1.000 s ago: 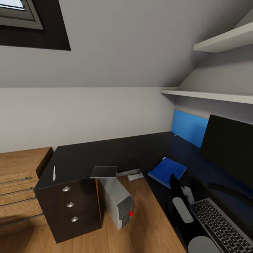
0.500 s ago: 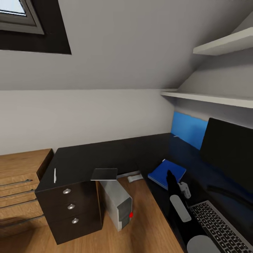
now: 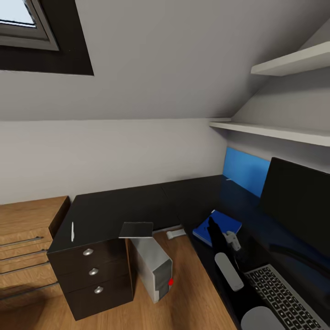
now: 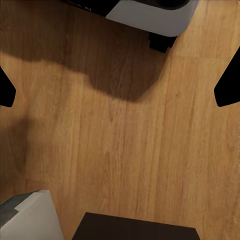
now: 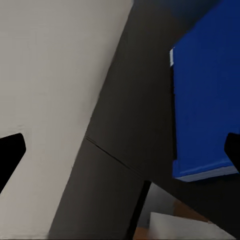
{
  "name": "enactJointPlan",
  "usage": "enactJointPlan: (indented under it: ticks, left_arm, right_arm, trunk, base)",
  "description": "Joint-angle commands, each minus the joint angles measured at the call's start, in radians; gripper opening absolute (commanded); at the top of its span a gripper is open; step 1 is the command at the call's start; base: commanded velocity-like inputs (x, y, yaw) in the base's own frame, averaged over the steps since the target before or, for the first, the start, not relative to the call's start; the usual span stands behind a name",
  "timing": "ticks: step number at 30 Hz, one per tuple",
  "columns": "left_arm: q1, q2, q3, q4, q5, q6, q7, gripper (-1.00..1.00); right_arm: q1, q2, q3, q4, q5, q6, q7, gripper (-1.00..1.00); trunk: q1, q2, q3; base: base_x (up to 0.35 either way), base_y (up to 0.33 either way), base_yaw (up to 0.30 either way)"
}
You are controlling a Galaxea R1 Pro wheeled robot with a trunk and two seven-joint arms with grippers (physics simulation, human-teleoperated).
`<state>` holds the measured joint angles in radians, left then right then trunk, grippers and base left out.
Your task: In the bedroom, organize the workspace by keeping the computer under the desk, ensuring the monitor is on the desk, placing the keyboard on the desk next to the monitor, placing the mouse on the desk next to the keyboard, moving the folder from the swivel chair onto the desk next to the mouse, stacking the notebook on top of the folder with the pen on top of the notebook, and positioning the swivel chair next to the desk.
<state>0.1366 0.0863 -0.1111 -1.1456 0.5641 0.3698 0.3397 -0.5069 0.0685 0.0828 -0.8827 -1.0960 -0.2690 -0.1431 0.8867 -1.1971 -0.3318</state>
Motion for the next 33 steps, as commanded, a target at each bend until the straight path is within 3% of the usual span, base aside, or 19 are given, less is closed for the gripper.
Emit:
enactJointPlan:
  ticks: [1,6,12,17,20,23,30,33]
  left_arm:
    - [0.0,0.001,-0.003,-0.002,0.01,0.001,0.009,1.0]
    - [0.0,0.001,-0.004,-0.001,0.01,0.001,0.008,1.0]
    - [0.0,0.001,-0.004,0.0,0.01,0.001,0.007,1.0]
    - [0.0,0.001,-0.004,0.0,0.01,0.0,0.007,1.0]
    - [0.0,0.001,-0.004,0.0,0.01,0.0,0.007,1.0]
    - [0.0,0.001,-0.004,0.0,0.009,0.0,0.007,1.0]
    - [0.0,0.001,-0.004,0.0,0.008,0.0,0.007,1.0]
    - [0.0,0.001,-0.004,0.0,0.007,0.0,0.007,1.0]
  right_arm:
    - [0.0,-0.002,0.033,-0.003,0.006,-0.007,-0.005,1.0]
    - [0.0,-0.003,0.088,-0.008,0.07,-0.005,-0.009,1.0]
    - [0.0,-0.002,0.112,-0.012,0.136,-0.002,-0.026,1.0]
    - [0.0,-0.001,0.126,-0.016,0.164,0.031,-0.056,1.0]
    - [0.0,-0.005,0.174,-0.036,0.175,0.153,-0.068,1.0]
    - [0.0,-0.017,0.196,-0.053,0.178,0.262,-0.07,1.0]
    - [-0.001,-0.038,0.217,-0.084,0.175,0.521,-0.048,1.0]
    - [0.0,-0.04,0.219,-0.102,0.173,0.558,-0.017,1.0]
  trunk:
    - [-0.004,0.007,0.002]
    - [-0.023,0.042,0.018]
    - [-0.046,0.084,0.037]
    - [-0.065,0.119,0.052]
    - [-0.077,0.14,0.062]
    - [-0.084,0.154,0.068]
    - [-0.084,0.154,0.068]
    - [-0.084,0.154,0.068]
  base:
    - [0.0,0.0,0.0]
    - [0.0,0.0,0.0]
    - [0.0,0.0,0.0]
    - [0.0,0.0,0.0]
    - [0.0,0.0,0.0]
    - [0.0,0.0,0.0]
    - [0.0,0.0,0.0]
    - [0.0,0.0,0.0]
